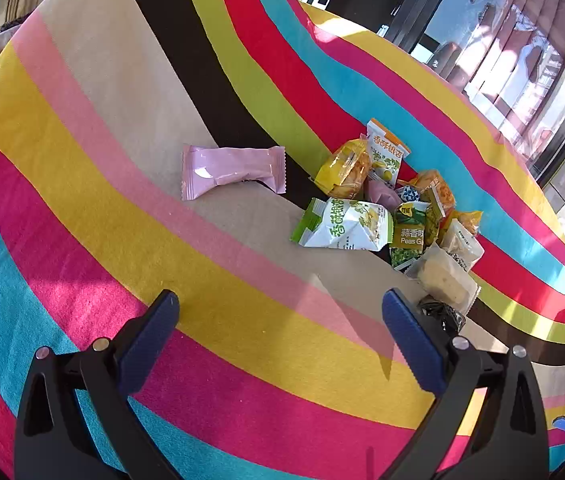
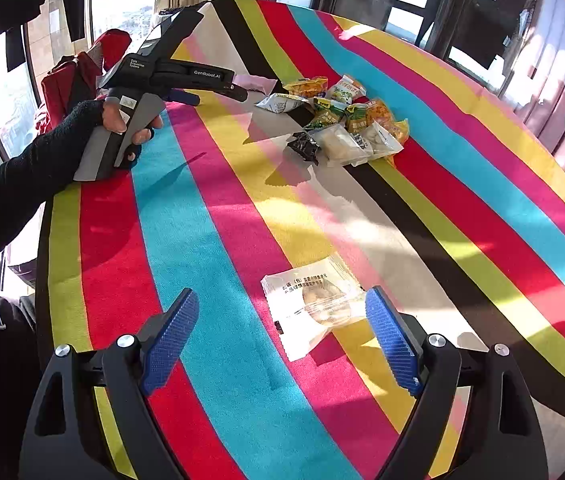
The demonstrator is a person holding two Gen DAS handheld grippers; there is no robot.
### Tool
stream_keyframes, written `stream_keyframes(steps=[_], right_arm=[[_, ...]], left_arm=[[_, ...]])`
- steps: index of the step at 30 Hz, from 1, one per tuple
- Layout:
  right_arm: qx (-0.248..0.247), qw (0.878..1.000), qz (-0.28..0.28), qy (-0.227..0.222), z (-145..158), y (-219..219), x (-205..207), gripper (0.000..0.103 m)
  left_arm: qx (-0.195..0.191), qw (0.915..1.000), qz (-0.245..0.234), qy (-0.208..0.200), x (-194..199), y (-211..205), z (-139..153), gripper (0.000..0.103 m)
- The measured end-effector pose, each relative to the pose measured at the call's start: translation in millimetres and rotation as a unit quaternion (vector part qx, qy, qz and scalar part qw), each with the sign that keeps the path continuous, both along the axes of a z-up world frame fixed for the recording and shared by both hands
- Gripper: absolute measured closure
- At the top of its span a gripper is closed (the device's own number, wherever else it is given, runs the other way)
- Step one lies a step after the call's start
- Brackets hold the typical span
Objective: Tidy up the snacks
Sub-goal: 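Pull a clear cookie packet from the pile and grasp it with the right tool, then lift the cookie packet with the right tool while the left tool grasps the black packet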
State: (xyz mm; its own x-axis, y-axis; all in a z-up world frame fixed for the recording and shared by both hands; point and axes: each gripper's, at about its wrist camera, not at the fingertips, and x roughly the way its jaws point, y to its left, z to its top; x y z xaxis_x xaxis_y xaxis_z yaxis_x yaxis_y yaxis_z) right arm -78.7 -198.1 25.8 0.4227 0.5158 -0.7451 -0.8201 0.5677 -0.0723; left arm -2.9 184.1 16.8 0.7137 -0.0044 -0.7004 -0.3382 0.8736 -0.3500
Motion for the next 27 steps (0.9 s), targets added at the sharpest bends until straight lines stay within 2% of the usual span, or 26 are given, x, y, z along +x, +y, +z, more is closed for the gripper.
stream_keyframes(steps=[3,9,15,16,18,22,27], right_arm=[[0.006,1.0,-0.013,0.002,-5,-19,15,0.019],[-0.018,0.998,0.059,0.007,-34,-4,42,0.019],[-0.03,0.99,0.111,0.077,-57,20,75,0.018],[-0.021,0.99,0.11,0.09,-59,22,80,0.024],[-0.006,0.992,0.089,0.09,-56,20,84,0.04],[0.001,0.995,0.063,0.079,-56,10,68,0.046],[0.026,0.998,-0.02,0.059,-58,-8,35,0.049]], left_arm=[[0.001,1.0,0.0,0.0,0,0,0,0.002],[0.005,1.0,-0.001,0.003,1,0,-1,0.002],[0.006,1.0,-0.001,0.003,1,-1,-1,0.002],[0.005,1.0,-0.001,0.003,1,-1,-1,0.002],[0.006,1.0,-0.001,0.003,1,-1,-1,0.002],[0.005,1.0,-0.001,0.003,0,-1,-1,0.002],[0.006,1.0,-0.001,0.003,0,-1,-1,0.002]])
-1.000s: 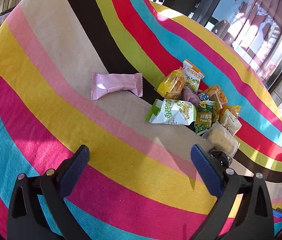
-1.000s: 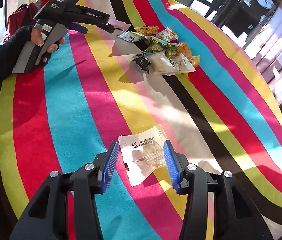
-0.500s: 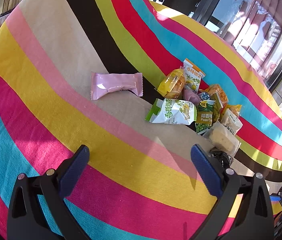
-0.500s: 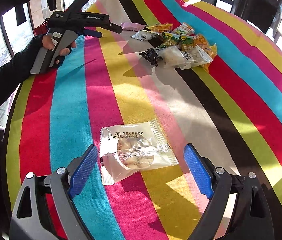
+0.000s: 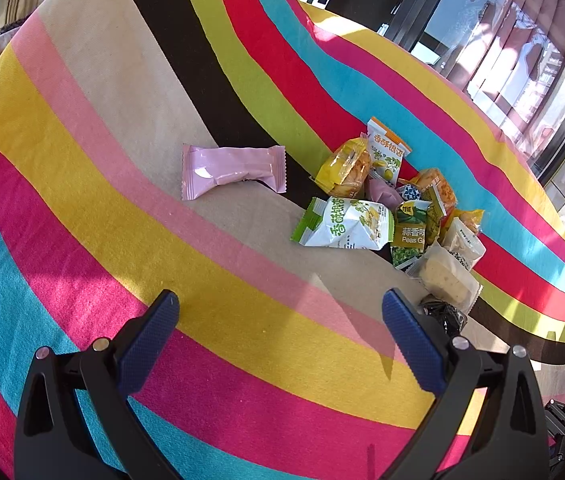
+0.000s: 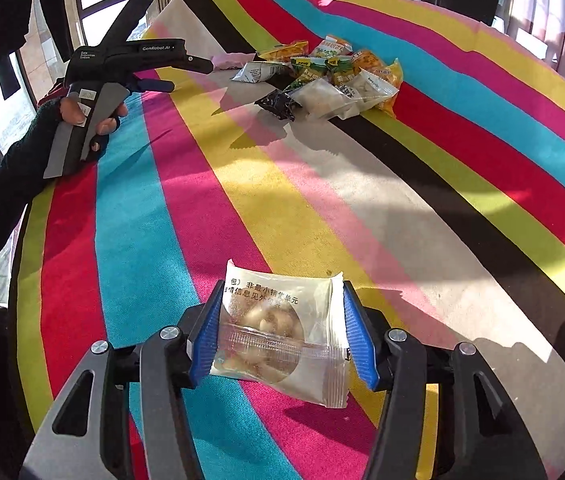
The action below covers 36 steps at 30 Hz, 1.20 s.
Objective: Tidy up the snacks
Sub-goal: 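Lift the cookie packet with the right tool while the left tool grasps the black packet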
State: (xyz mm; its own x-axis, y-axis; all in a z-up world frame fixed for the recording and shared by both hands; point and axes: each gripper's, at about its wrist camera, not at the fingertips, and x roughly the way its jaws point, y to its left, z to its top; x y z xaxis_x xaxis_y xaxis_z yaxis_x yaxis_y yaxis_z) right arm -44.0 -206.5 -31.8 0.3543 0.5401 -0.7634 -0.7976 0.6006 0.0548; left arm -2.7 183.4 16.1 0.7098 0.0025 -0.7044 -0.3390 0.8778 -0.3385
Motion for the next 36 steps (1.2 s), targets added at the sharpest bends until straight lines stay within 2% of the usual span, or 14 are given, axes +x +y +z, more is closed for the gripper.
stream_keyframes(steps=[3,4,10,13,15,17,20,22,25,28,30,32,34,36], right_arm=[[-0.01,0.999,-0.045,-0.021,3,-5,-23,0.05],[-0.008,0.998,-0.064,-0.026,4,-9,-28,0.056],[-0.005,0.987,-0.157,-0.038,5,-30,-26,0.056],[-0.005,0.985,-0.169,-0.034,4,-34,-24,0.056],[-0.005,0.985,-0.171,-0.031,4,-34,-23,0.055],[-0.005,0.985,-0.173,-0.027,3,-34,-22,0.055],[-0.011,0.985,-0.173,-0.022,1,-33,-20,0.053],[-0.009,0.985,-0.173,-0.019,0,-33,-19,0.053],[-0.003,0.985,-0.174,-0.011,-1,-35,-17,0.052],[0.002,0.985,-0.175,-0.005,-1,-37,-16,0.052],[0.003,0.985,-0.175,-0.004,-1,-37,-16,0.052],[0.001,0.985,-0.175,-0.006,0,-37,-17,0.052],[0.0,0.985,-0.175,-0.007,0,-36,-17,0.052],[-0.001,0.985,-0.174,-0.008,0,-37,-17,0.052]], left_arm=[[0.0,1.0,0.0,0.0,0,0,0,0.002],[0.001,1.0,0.0,0.001,-1,0,0,0.002],[0.018,0.9996,-0.007,0.02,4,-4,1,0.002],[0.019,0.998,-0.045,0.04,9,-17,3,0.002],[0.034,0.9947,-0.092,0.032,11,-38,8,0.002],[0.079,0.9824,-0.169,0.013,16,-69,12,0.002],[0.147,0.9464,-0.287,0.004,32,-110,9,0.002],[0.151,0.9306,-0.333,0.016,47,-121,5,0.002],[0.137,0.9178,-0.372,0.026,67,-125,1,0.003],[0.123,0.9056,-0.405,0.031,76,-129,-5,0.025],[0.128,0.8983,-0.42,0.022,74,-132,-4,0.07],[0.137,0.8999,-0.414,0.013,68,-136,-4,0.072],[0.168,0.895,-0.413,0.009,56,-146,-4,0.073],[0.185,0.8949,-0.406,-0.003,41,-154,0,0.073]])
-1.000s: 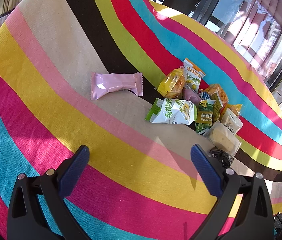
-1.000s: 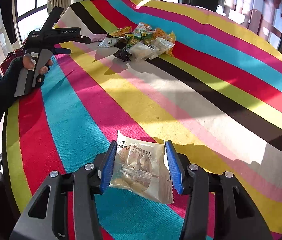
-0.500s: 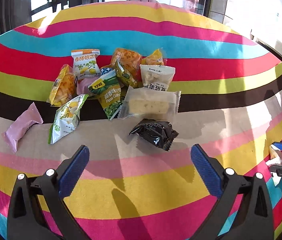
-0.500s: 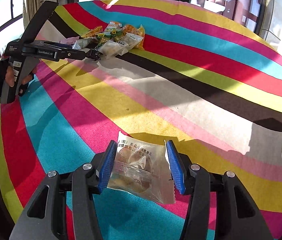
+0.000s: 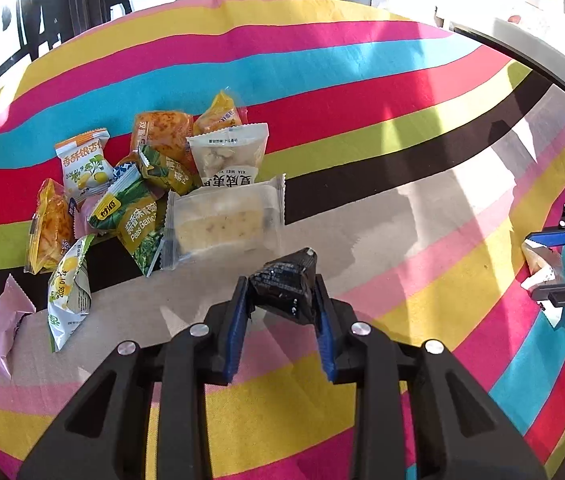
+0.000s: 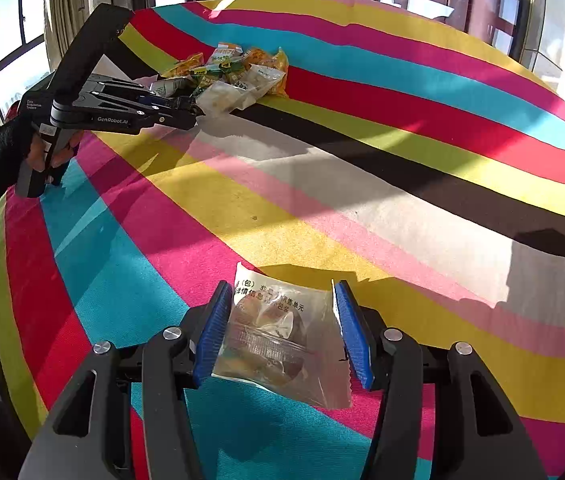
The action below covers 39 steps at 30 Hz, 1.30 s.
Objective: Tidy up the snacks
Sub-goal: 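Lift the cookie packet with the right tool while the left tool grasps the black packet, then carry both packets to the white box and open both tools to drop them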
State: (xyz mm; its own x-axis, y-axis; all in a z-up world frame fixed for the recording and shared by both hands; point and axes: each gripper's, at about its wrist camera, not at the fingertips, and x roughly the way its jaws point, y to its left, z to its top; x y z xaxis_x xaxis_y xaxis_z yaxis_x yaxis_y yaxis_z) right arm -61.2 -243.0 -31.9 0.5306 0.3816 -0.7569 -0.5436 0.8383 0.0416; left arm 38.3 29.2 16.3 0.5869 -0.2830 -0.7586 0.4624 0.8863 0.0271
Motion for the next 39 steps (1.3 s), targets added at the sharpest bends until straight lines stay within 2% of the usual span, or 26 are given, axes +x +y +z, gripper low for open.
stream_keyframes(steps=[3,9,12,17,21,25,32,39], right_arm=[[-0.002,1.0,0.0,-0.002,0,0,0,0.052],[0.002,1.0,-0.001,0.002,0,-1,1,0.052],[0.011,1.0,-0.002,0.009,0,-3,3,0.052],[0.021,1.0,-0.006,0.013,1,-4,4,0.053],[0.04,0.999,-0.008,0.015,4,0,-7,0.055],[0.042,0.999,0.01,-0.003,12,20,-31,0.055],[0.083,0.996,0.023,-0.012,29,42,-57,0.055],[0.08,0.995,0.058,-0.01,27,79,-82,0.055]], left_arm=[[0.012,0.9994,0.012,-0.031,-29,-9,12,0.073],[-0.017,0.9962,0.054,-0.066,-84,-10,27,0.072],[-0.047,0.9944,0.065,-0.07,-108,-2,28,0.072],[-0.06,0.9924,0.079,-0.072,-139,11,27,0.072],[-0.046,0.9933,0.081,-0.068,-160,16,21,0.072],[-0.044,0.9928,0.091,-0.065,-180,27,16,0.072],[-0.067,0.9863,0.13,-0.075,-211,52,16,0.072],[-0.071,0.9806,0.165,-0.079,-241,82,18,0.072]])
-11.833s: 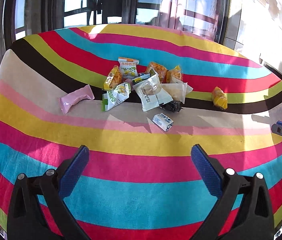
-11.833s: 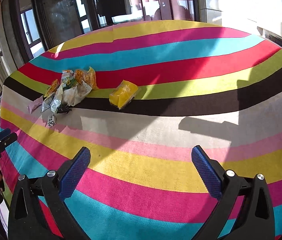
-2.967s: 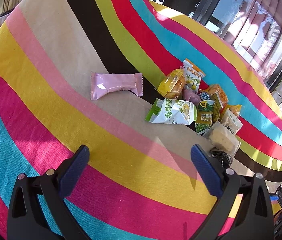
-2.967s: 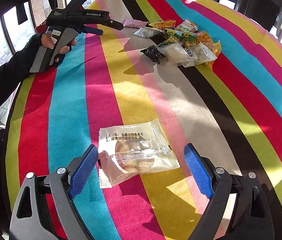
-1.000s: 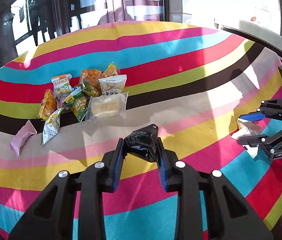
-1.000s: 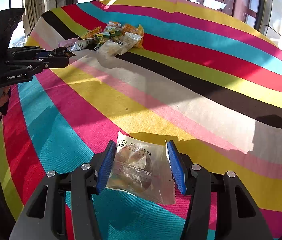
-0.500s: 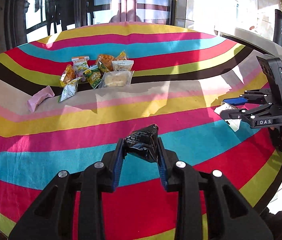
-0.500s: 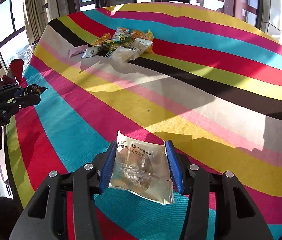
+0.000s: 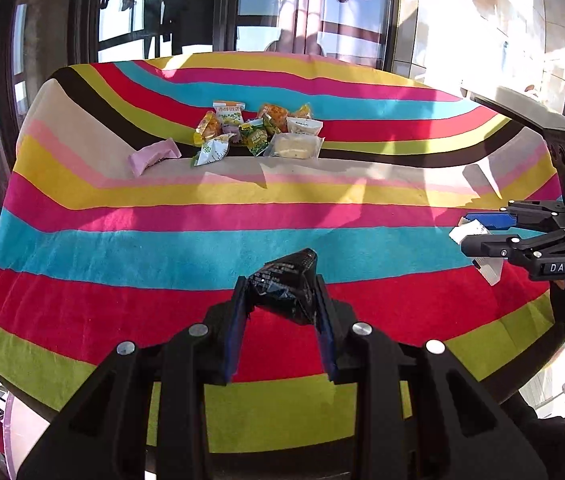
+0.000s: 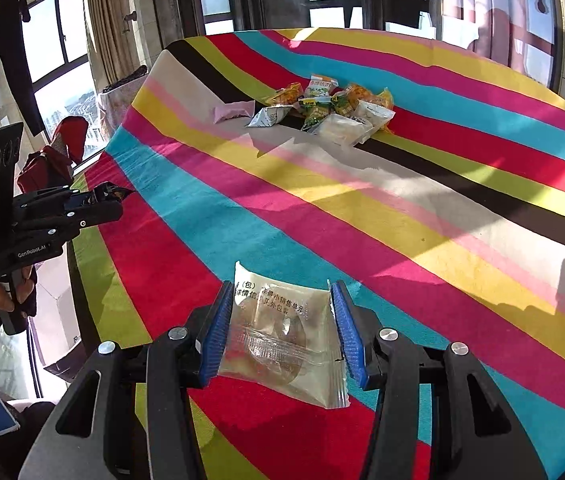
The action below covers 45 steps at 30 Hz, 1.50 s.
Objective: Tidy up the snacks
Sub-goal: 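Carry both packets to the white box and open both tools to drop them, then move both tools back to the snack pile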
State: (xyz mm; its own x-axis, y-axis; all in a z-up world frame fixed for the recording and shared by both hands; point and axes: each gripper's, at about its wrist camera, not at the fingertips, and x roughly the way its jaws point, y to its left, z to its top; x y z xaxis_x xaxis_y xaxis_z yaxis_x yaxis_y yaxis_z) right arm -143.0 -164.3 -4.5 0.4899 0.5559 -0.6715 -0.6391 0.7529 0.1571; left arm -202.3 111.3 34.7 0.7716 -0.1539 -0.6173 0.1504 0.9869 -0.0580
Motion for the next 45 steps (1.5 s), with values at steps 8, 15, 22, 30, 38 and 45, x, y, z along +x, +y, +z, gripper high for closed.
stream_keyframes(steps=[8,15,22,30,38,45], right_arm=[[0.003,0.999,0.054,-0.002,5,50,-16,0.055],[0.001,0.993,0.12,-0.014,15,105,-44,0.055],[-0.003,0.972,0.232,-0.021,23,181,-93,0.055],[-0.056,0.94,0.335,-0.029,-2,256,-144,0.055],[-0.044,0.926,0.376,-0.005,-27,294,-157,0.047],[0.006,0.94,0.341,0.008,-15,274,-142,0.03]], left_arm=[[-0.018,0.9978,0.064,0.001,-47,49,1,0.072],[-0.037,0.9908,0.13,0.004,-92,89,-6,0.071],[-0.032,0.9799,0.196,0.024,-126,128,-22,0.071],[-0.037,0.9616,0.264,0.067,-153,171,-57,0.071],[-0.033,0.9476,0.301,0.103,-176,192,-78,0.066],[0.0,0.9189,0.382,0.099,-179,204,-66,0.002]])
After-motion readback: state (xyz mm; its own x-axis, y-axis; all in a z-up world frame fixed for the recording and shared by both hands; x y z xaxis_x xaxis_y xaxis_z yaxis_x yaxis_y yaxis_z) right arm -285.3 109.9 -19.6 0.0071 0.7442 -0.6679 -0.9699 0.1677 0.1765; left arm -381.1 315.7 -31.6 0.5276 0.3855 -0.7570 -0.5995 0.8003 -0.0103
